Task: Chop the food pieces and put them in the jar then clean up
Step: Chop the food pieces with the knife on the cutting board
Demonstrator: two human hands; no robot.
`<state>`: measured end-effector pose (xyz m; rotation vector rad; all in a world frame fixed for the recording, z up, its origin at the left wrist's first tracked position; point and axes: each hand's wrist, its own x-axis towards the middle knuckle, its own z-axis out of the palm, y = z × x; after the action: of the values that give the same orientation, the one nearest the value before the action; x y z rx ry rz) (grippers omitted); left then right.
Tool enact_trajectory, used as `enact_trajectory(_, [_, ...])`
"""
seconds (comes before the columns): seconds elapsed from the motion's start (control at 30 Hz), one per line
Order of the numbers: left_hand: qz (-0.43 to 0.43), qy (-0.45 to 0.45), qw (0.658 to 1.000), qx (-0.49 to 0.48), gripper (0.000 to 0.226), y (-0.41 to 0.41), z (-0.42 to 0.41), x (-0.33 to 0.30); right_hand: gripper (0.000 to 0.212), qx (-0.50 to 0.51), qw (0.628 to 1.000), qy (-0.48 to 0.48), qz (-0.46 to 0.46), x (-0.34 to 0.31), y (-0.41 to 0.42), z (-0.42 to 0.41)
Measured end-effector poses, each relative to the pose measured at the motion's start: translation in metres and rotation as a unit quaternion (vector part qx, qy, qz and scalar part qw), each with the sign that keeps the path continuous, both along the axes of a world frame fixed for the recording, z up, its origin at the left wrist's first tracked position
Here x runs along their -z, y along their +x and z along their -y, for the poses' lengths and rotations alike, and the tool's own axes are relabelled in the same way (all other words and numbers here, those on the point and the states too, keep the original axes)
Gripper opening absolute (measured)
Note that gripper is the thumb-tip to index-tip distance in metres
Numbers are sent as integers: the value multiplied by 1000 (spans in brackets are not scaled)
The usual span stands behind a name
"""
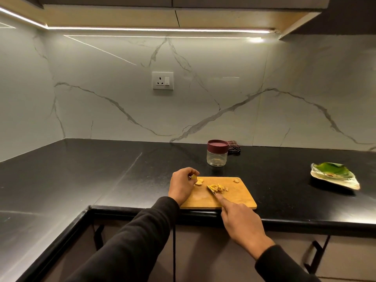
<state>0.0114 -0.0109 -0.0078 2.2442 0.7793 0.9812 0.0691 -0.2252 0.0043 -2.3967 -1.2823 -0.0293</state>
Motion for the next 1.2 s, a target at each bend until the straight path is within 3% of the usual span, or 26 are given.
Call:
enact_trajectory(0.13, [14,-23,999,39,30,-7,2,-4,53,-1,1000,0,-1,0,-1,0])
enact_trajectory(0.33, [-79,2,993,82,18,-31,0,-9,52,8,1000,0,5,2,-1,0])
enact_trajectory(0.47, [-97,24,991,89,14,-42,-1,-4,52,-6,1000,1,-3,2,-2,-2])
enact_trajectory(0.67, [-51,56,996,44,9,-43,3,9,50,-44,996,6,-73,-2,-8,-7])
enact_trajectory(0.8, [-77,23,992,97,11,-49,-4,2,50,-52,992,19,-118,-4,-7,-8])
enact_trajectory(0.93, [-117,28,980,160,17,-57,-13,0,56,-59,993,-8,-101,-3,-15,-2])
enact_trajectory(1.2, [-91,85,983,133,12,-57,-5,3,59,-67,997,-15,-28,-6,-26,-4])
